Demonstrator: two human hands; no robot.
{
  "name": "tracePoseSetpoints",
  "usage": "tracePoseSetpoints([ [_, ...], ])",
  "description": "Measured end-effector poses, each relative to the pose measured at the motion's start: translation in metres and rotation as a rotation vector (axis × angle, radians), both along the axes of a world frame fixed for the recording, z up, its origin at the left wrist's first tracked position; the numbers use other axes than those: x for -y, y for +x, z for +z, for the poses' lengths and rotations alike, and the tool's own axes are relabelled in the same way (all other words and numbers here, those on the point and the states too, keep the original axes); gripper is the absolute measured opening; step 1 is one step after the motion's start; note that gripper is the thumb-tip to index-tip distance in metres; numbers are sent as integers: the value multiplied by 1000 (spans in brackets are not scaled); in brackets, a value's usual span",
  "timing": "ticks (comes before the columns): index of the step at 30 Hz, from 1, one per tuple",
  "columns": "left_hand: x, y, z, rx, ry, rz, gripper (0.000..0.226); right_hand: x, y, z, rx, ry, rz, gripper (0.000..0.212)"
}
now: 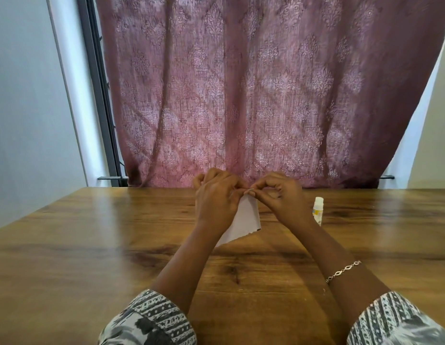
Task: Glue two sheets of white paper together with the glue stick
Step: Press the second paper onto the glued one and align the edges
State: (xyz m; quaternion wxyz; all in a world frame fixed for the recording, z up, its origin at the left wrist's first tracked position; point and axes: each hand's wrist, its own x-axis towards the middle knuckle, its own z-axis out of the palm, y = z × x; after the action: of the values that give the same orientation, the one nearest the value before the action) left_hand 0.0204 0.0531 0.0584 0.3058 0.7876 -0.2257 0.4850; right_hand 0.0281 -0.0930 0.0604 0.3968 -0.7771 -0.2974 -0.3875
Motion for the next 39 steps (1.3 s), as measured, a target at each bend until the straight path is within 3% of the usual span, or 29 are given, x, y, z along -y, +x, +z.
tracePoseSetpoints([
  [5,1,-2,-1,1,-1,7,9,2,4,-2,-88,28,75,7],
  [8,1,-1,0,-47,-97,-24,5,5,7,-5,-123,13,91,12],
  [24,-9,7,3,-206,-395,-193,13,24,22,-24,-332,-94,-8,4],
  [26,-12,8,3,-213,-453,-223,4,27,23,-25,-364,-65,-11,3],
  [31,-16,11,0,-241,-629,-255,5,30,24,-26,-416,102,28,2],
  [35,-17,14,-2,-275,-746,-321,20,29,24,-23,-399,229,9,11],
  [37,-17,13,-3,-263,-742,-270,16,27,22,-20,-386,211,-12,12],
  [39,-15,9,-3,-196,-575,-28,5,24,19,-16,-351,147,-61,10],
])
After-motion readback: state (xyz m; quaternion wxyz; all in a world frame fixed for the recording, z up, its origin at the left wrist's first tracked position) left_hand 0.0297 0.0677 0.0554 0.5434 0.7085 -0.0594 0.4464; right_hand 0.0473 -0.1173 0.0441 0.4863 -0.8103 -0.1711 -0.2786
